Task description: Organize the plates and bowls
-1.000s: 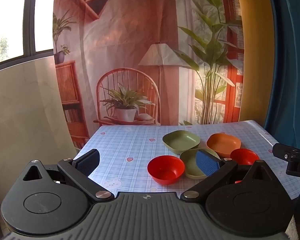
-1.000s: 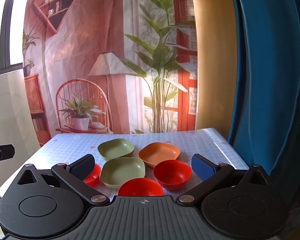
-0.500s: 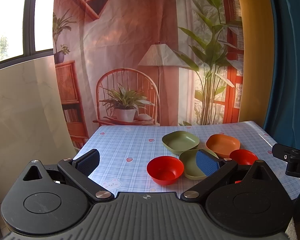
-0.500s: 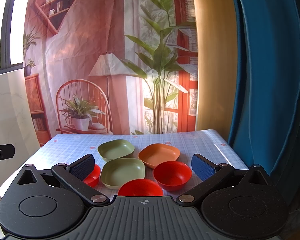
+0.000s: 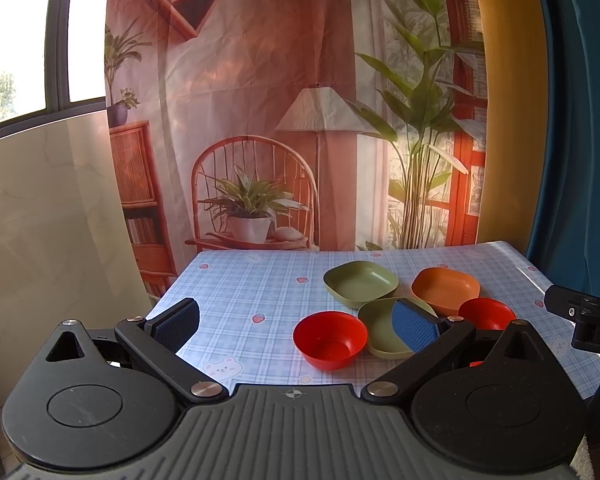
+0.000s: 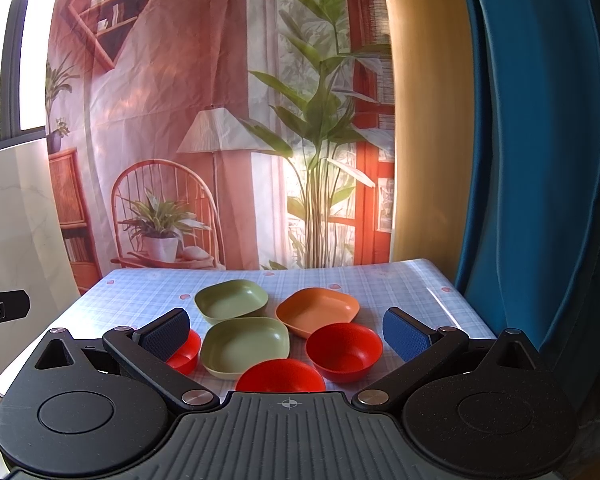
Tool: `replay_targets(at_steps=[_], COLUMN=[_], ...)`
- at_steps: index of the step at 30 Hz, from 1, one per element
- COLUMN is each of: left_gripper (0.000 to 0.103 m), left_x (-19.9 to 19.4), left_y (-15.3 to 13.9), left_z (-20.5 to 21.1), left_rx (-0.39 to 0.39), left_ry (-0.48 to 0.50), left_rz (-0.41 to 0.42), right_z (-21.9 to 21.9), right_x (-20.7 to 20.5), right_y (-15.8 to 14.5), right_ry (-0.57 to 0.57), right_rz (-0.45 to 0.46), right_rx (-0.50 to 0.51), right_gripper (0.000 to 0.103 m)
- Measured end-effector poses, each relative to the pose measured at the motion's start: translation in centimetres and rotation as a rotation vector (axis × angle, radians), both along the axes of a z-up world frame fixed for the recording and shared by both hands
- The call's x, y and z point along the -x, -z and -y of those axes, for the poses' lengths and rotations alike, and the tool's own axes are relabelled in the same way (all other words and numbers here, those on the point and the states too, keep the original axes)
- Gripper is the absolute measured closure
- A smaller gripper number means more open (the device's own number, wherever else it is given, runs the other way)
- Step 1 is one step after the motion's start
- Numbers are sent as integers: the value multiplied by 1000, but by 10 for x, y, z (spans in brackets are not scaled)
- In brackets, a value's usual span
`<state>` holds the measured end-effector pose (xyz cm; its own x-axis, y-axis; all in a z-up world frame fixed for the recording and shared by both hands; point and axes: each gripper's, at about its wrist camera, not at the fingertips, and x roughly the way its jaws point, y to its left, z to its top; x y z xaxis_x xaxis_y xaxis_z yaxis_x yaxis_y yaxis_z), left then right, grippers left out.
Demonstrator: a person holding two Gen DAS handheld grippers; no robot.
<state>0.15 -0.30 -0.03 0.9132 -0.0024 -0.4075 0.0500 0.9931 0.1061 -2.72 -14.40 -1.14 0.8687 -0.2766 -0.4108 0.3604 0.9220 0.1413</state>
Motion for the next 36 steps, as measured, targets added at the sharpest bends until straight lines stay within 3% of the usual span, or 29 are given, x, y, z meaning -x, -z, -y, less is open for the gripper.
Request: replay_targets(at_steps=[36], left_gripper=[0], left_x=[1], left_y=[2], left_z=[0], left_rx=[0], left_ry=[9], left_rz=[-6], right_z=[0], right_x=[0], right_y=[2], right_ry=[-1], right_rz=[-1], right_rx=[-4], right_gripper=[0])
